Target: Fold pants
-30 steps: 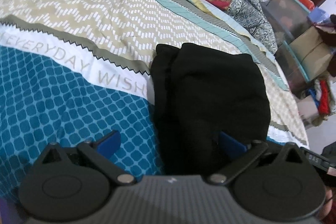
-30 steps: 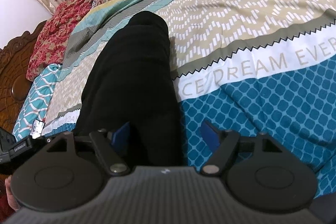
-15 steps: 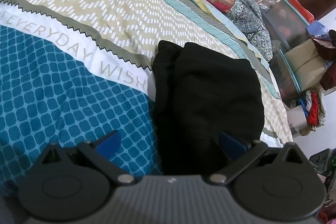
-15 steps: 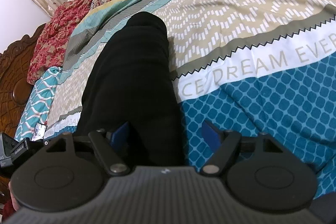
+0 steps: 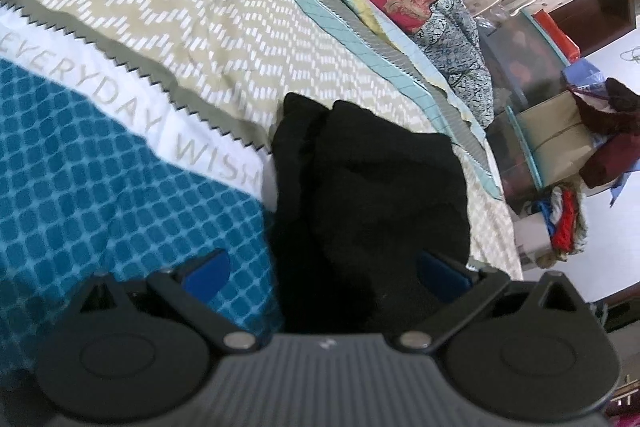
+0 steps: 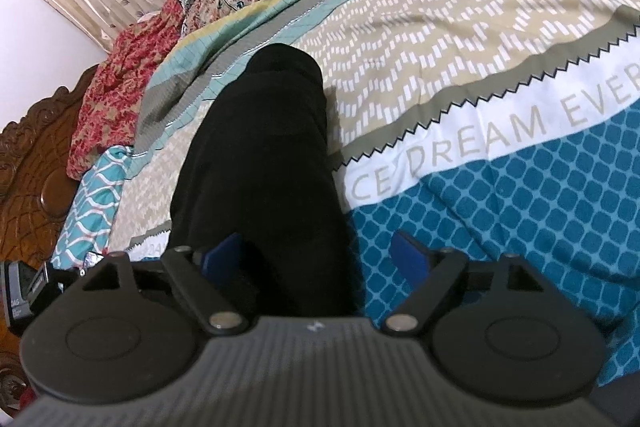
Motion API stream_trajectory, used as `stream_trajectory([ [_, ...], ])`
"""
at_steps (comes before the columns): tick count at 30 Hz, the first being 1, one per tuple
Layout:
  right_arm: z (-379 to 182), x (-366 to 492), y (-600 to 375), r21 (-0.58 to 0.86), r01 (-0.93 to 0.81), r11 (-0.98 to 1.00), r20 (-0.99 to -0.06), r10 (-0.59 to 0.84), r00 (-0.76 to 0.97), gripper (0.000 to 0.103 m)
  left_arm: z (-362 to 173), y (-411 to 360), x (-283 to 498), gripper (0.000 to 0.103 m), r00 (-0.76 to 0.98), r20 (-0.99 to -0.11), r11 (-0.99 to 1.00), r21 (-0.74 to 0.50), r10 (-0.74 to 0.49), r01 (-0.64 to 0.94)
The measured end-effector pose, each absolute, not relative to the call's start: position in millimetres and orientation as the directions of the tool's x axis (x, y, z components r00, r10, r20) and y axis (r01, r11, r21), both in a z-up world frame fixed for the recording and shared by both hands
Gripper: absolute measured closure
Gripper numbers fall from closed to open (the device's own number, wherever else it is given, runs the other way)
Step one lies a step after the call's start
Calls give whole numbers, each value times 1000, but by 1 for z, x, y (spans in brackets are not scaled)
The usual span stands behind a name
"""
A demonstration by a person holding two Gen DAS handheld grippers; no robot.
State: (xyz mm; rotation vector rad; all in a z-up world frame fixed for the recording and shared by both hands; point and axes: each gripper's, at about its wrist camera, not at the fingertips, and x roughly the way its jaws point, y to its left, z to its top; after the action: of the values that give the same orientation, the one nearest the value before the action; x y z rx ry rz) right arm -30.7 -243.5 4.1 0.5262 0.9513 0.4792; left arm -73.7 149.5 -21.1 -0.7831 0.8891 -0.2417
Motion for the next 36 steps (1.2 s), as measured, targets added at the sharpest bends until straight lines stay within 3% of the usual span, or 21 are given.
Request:
stream_trajectory([
  [7,3,-16,-229,596,-214,774,-632,617,470,16,-37,125,-35,0,554,-645,721,-684,-527,-111],
  [12,-7,9,-216,630,-287,722,-599,686,413,9,-54,99,-9,0,522,-621,667,-735,-585,-126],
  [13,-11,16,-213,661,-285,694,-586,715,381,11,-52,91,-5,1,514,-622,675,-730,-590,-109],
  [14,-15,23,-208,695,-266,668,-579,739,345,14,-48,82,-3,11,512,-639,701,-707,-574,-97],
  [16,-6,25,-196,661,-278,697,-603,714,356,37,-33,74,-4,26,512,-659,746,-664,-551,-51],
  [17,4,22,-193,641,-319,698,-597,715,363,40,-22,75,-5,29,520,-640,739,-673,-565,-26],
  [19,23,19,-192,643,-377,666,-557,745,366,47,2,82,-4,29,551,-586,708,-706,-594,12],
  [24,80,38,-181,605,-512,610,-398,788,469,48,69,93,27,27,668,-492,715,-694,-557,85],
  [30,124,92,-167,526,-612,591,-192,783,592,47,128,92,98,11,803,-393,817,-545,-448,189],
  [32,120,115,-159,504,-605,617,-185,761,622,47,122,92,129,9,814,-399,829,-533,-422,168],
  [36,83,166,-147,487,-548,680,-260,712,653,47,82,99,194,11,790,-477,838,-540,-384,82],
])
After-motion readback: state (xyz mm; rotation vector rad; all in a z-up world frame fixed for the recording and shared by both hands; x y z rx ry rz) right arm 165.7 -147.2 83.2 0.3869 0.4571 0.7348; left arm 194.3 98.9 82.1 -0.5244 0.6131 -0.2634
